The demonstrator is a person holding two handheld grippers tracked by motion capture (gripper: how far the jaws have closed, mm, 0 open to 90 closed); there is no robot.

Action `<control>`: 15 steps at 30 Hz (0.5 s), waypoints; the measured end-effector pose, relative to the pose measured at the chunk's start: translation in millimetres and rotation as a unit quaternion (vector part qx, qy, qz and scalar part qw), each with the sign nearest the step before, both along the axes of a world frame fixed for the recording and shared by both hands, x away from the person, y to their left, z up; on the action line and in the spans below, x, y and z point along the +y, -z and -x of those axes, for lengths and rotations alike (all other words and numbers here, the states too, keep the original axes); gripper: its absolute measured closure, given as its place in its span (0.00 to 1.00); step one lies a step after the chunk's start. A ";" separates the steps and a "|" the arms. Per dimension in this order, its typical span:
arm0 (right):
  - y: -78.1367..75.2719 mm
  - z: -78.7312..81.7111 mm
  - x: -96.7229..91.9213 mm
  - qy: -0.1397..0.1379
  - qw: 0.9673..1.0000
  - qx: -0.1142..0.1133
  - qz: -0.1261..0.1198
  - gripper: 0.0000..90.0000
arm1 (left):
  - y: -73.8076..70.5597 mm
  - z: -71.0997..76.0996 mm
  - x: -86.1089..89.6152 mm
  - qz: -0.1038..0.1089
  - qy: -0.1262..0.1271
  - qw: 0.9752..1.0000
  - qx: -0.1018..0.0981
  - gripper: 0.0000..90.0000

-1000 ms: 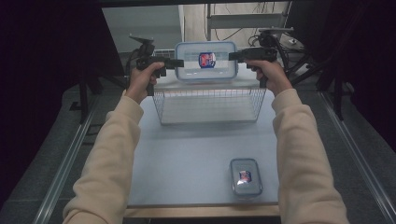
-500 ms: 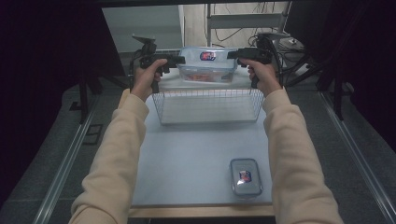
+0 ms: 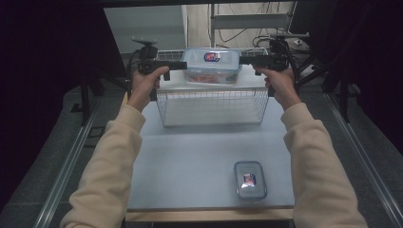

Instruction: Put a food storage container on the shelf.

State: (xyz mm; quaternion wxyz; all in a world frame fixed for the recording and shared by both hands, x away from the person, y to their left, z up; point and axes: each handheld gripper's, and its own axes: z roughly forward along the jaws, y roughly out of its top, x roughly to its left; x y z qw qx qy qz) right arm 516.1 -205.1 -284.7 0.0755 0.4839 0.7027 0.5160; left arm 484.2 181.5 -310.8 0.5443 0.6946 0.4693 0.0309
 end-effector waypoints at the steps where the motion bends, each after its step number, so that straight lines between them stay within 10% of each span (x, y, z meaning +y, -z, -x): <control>1: 1.1 3.8 -2.0 -0.004 1.000 -0.002 0.005 0.38 | 0.2 6.6 -0.4 0.000 0.001 1.000 -0.006 0.39; 15: 23.5 51.6 -6.0 -0.038 0.997 -0.044 0.050 0.58 | 24.7 94.9 -8.8 -0.042 0.038 0.996 -0.072 0.33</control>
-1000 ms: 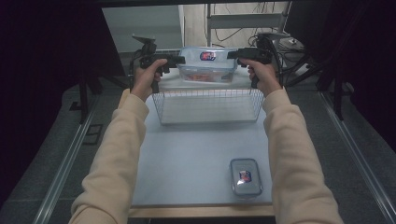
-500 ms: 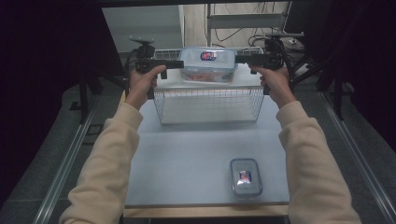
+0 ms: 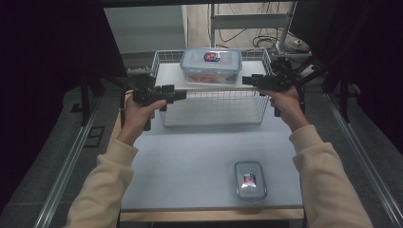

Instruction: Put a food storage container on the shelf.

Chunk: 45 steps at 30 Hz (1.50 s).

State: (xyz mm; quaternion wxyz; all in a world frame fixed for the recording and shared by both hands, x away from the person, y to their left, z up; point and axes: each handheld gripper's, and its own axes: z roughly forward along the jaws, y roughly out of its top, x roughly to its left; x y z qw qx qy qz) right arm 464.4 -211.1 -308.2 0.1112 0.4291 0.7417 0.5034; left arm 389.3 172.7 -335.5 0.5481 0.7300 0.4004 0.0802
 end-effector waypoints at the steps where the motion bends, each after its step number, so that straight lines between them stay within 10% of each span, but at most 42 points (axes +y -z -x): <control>1: 1.3 1.9 -0.1 0.000 1.000 -0.003 0.003 0.63 | 3.0 5.7 -0.1 -0.002 0.002 1.000 -0.006 0.33; 8: 11.9 8.3 9.3 -0.009 0.998 -0.022 0.053 0.98 | 30.1 39.1 -3.3 -0.004 0.015 1.000 -0.011 0.33; 21: 17.1 4.0 42.2 -0.014 0.995 -0.047 0.085 1.00 | 72.3 56.2 -11.9 -0.029 0.041 0.999 0.016 0.32; 35: 28.1 -17.1 84.5 -0.009 0.991 -0.062 0.116 1.00 | 76.5 56.6 -10.3 -0.020 0.055 0.998 0.022 0.32; 45: 24.7 -27.5 76.6 0.022 0.992 -0.059 0.107 1.00 | 79.2 53.8 -5.3 -0.008 0.056 0.998 0.029 0.32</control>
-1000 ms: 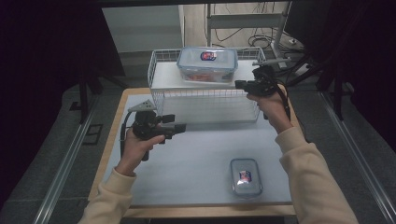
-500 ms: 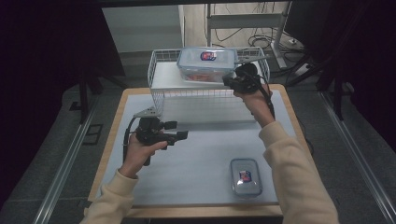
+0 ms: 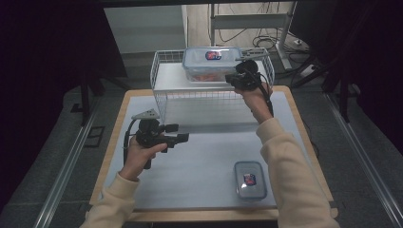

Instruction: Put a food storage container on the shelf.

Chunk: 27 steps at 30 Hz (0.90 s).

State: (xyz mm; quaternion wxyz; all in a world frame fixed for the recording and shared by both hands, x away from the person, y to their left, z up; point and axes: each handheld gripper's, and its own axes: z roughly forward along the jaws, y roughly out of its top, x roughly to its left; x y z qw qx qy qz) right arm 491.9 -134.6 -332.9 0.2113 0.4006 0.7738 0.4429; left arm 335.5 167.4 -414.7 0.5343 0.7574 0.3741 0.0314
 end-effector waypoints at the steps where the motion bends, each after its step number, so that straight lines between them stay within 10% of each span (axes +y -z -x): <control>1: 0.3 -1.4 -1.8 0.002 1.000 0.000 0.001 1.00 | 0.1 -0.1 0.0 0.000 0.000 1.000 0.000 0.32; 13: -5.1 10.3 -8.9 -0.009 1.000 -0.005 -0.014 1.00 | 2.5 0.9 2.7 -0.002 -0.006 1.000 0.003 0.32; 19: -7.6 42.7 -36.3 -0.017 1.000 -0.003 -0.020 1.00 | 8.1 4.4 8.6 -0.005 -0.017 1.000 0.013 0.32; 27: 28.4 97.2 -77.4 -0.053 0.998 0.019 -0.027 1.00 | 13.0 9.6 10.1 -0.012 -0.025 0.999 0.019 0.32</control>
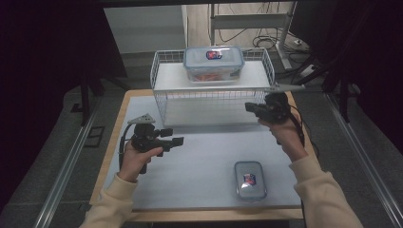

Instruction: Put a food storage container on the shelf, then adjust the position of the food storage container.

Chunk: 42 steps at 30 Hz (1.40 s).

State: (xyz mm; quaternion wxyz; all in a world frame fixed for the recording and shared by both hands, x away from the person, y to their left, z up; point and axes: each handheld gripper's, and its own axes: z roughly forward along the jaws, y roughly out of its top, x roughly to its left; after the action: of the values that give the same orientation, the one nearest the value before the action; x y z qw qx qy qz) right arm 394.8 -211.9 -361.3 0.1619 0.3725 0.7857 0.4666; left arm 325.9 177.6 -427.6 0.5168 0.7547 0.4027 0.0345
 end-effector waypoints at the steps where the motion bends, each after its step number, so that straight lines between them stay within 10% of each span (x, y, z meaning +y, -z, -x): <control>1: 4.6 4.2 -3.7 -0.003 1.000 0.004 0.000 1.00 | 1.0 0.9 -1.2 -0.001 -0.001 1.000 0.002 0.32; 14: 85.2 56.0 -54.0 -0.009 0.999 0.052 0.005 0.99 | 20.4 6.7 -7.5 -0.024 -0.008 1.000 0.011 0.32; 28: 93.2 71.0 -66.1 -0.015 0.998 0.057 0.017 1.00 | 28.6 16.7 -7.7 -0.043 -0.006 0.999 0.007 0.32; 42: 133.1 138.1 -92.9 -0.040 0.989 0.105 0.101 1.00 | 31.8 22.0 -4.9 -0.043 -0.006 0.999 0.012 0.32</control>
State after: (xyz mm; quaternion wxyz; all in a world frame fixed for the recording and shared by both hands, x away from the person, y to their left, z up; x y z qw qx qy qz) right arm 256.7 -304.8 -494.4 0.0970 0.3695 0.8556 0.3492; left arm 303.9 172.7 -459.4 0.4784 0.7744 0.4115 0.0458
